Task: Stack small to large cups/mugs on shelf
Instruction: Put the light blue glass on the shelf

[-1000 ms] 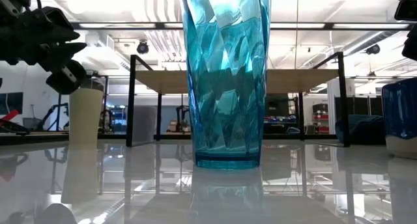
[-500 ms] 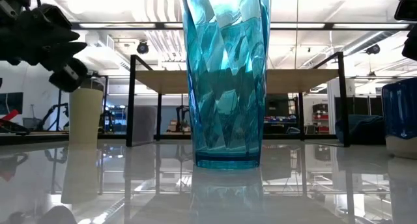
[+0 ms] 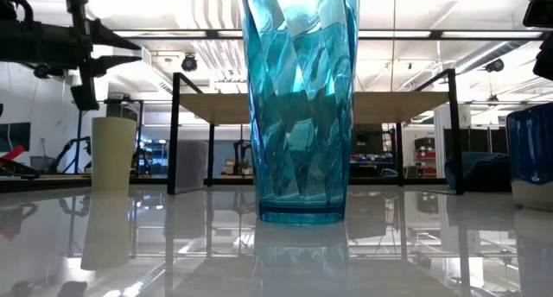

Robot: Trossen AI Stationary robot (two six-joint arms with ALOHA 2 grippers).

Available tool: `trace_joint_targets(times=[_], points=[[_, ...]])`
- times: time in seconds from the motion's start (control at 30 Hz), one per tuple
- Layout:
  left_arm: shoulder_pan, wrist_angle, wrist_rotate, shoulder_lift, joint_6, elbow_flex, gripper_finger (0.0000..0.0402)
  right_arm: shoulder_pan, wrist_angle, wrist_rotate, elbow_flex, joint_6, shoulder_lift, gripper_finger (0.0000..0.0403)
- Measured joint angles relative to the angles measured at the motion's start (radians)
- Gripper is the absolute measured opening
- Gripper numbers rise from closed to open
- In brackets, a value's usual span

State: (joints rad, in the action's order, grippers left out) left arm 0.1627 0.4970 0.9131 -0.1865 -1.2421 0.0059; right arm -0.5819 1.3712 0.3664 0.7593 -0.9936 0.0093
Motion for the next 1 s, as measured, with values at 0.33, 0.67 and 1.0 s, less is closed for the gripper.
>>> trace_joint_targets(times=[0.33,0.67,1.0], points=[[-0.001,0.024,0.017,0.001,0.473,0.000,0.0059,0.000,0.007,0.128,-0.001,0.135,0.000,0.0057],[-0.003,0.042,0.056,0.000,0.543,0.000,0.0059,0.000,-0.055,0.480,-0.003,-0.132,0.002,0.0057],[-0.004,0.107,0.077,0.004,0.544,0.000,0.0059,0.000,-0.428,0.745,-0.005,0.037,0.008,0.0057]])
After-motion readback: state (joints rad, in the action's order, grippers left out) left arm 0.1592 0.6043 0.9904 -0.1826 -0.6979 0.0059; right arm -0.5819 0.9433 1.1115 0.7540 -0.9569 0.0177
